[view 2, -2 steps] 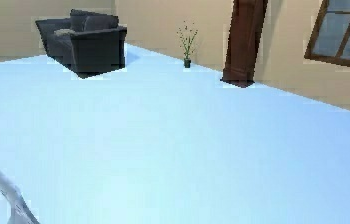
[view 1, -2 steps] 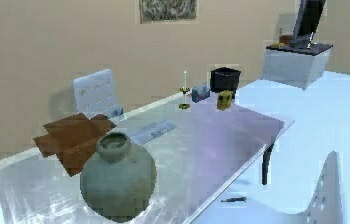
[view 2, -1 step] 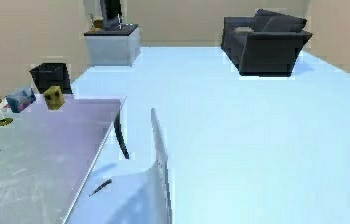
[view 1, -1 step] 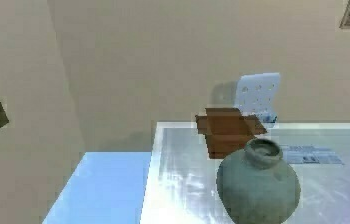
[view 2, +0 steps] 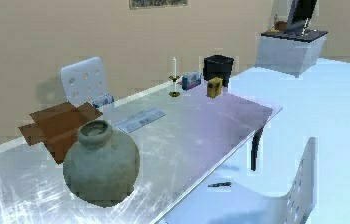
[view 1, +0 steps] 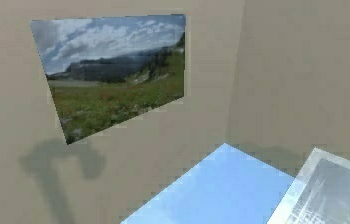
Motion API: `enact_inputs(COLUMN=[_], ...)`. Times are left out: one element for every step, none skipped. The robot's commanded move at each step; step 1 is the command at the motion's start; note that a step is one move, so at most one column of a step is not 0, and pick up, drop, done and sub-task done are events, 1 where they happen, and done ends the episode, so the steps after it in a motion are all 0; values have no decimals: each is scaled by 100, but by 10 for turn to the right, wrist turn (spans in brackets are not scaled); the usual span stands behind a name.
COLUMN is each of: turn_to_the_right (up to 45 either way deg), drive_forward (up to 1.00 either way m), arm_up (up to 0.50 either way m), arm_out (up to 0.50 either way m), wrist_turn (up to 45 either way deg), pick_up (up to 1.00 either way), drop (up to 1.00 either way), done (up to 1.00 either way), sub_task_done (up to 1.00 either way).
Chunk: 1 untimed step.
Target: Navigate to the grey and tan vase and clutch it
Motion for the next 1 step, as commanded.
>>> enact_inputs(turn_to_the_right=[-180], drive_forward=[0], arm_up=[0], arm_out=[0], wrist_turn=[0], pick_up=[0], drop=[0], done=[0], sub_task_done=[0])
